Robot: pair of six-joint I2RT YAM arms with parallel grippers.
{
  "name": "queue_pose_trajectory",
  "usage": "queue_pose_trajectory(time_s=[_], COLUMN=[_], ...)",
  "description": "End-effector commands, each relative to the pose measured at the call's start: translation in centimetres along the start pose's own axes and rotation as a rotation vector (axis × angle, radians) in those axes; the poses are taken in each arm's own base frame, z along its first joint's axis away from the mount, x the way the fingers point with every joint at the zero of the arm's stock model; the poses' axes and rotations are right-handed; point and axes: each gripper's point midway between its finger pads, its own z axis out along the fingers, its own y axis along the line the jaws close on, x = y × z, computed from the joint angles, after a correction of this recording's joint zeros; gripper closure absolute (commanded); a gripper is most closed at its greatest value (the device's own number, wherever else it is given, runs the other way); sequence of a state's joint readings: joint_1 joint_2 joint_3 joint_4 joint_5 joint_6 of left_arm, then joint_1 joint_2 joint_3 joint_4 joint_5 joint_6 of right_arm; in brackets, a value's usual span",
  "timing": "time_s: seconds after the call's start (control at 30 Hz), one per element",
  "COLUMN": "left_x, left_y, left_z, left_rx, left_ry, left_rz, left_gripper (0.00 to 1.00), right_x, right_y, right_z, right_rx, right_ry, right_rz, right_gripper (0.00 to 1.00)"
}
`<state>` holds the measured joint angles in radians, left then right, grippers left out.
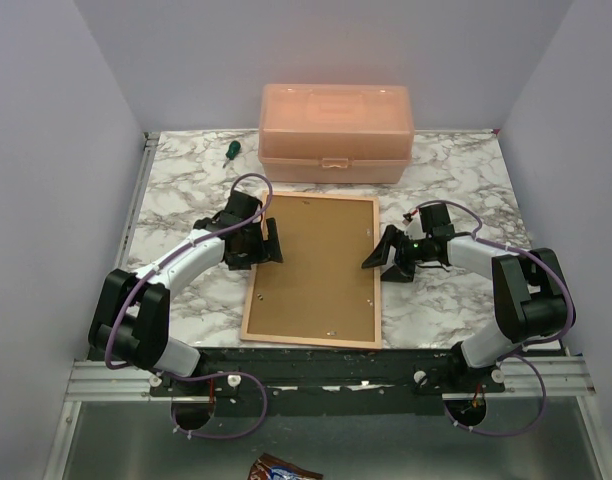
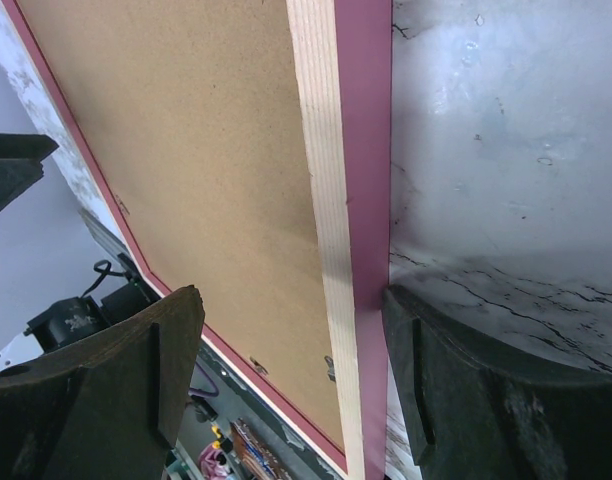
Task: Put the photo into the frame
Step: Place the photo frame item in the photo frame, then install the photo frame at the center of the board.
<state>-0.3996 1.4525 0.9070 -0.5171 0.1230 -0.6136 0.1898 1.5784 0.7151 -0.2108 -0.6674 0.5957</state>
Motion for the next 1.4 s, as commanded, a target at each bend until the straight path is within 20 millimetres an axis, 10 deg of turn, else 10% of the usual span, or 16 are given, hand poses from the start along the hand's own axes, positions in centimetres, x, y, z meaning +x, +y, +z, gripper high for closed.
queue_pose_trajectory(time_s=[0.0,1.0,1.37], left_x=[-0.5,7.3,8.7], left_y=[0.7,0.6,3.2], left_z=[-0.5,0.0,-0.6], left_rx=[-0.055,0.092,-0.114], left_ry=[-0.021,0.152,0.135], left_rz=[0.018,-0.066,-0.042], left_gripper=[0.11,0.21,0.25], right_x=[0.9,1.4,1.1], right_y=[-1.2,-2.5,-2.5], right_z=[0.2,-1.0,-1.0], right_rx=[0.04,0.157,0.169], right_ry=[0.017,0.008,0.008], right_rz=[-0.004,-0.05,-0.057], right_gripper=[0.21,0.21,0.21])
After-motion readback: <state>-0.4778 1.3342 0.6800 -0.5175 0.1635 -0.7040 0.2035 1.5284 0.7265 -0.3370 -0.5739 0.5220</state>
